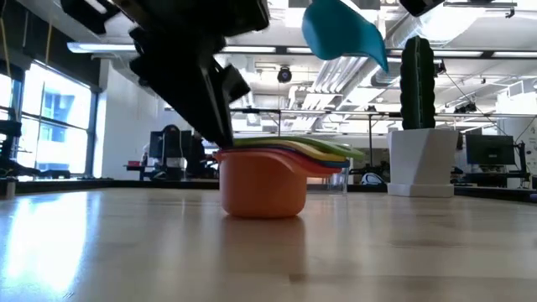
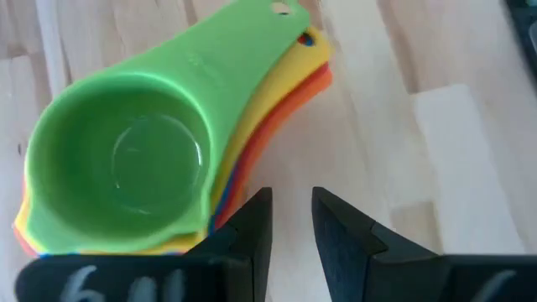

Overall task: Nest measuring cups in basket
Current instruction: Stack the light blue measuring cup on top of the green measuring cup, then stack the violet measuring cup on top of the light blue measuring cup

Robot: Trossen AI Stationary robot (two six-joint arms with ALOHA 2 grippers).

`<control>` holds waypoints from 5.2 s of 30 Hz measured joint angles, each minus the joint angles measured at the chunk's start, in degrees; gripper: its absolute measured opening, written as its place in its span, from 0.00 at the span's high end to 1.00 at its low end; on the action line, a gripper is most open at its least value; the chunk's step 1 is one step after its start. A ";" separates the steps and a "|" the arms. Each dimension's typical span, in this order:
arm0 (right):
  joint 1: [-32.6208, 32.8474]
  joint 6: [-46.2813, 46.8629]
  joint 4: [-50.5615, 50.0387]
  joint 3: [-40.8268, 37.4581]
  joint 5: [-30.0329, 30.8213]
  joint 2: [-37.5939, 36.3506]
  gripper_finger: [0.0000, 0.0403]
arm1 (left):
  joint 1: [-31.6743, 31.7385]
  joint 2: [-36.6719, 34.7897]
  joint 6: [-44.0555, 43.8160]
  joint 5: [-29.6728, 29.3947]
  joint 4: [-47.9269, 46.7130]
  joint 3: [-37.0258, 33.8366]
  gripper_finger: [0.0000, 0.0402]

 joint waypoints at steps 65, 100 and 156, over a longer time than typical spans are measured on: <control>-10.64 -5.62 -30.67 45.18 -18.93 36.44 1.00 | 6.85 -32.53 1.99 -7.28 -45.44 0.00 0.80; -10.56 -10.02 -30.49 45.13 -19.50 37.93 0.82 | 6.85 -32.53 2.03 -7.23 -46.06 0.00 0.80; 4.90 -8.16 -37.34 5.56 -20.12 14.63 0.81 | 6.85 -32.51 -5.53 -7.25 -47.32 0.02 0.80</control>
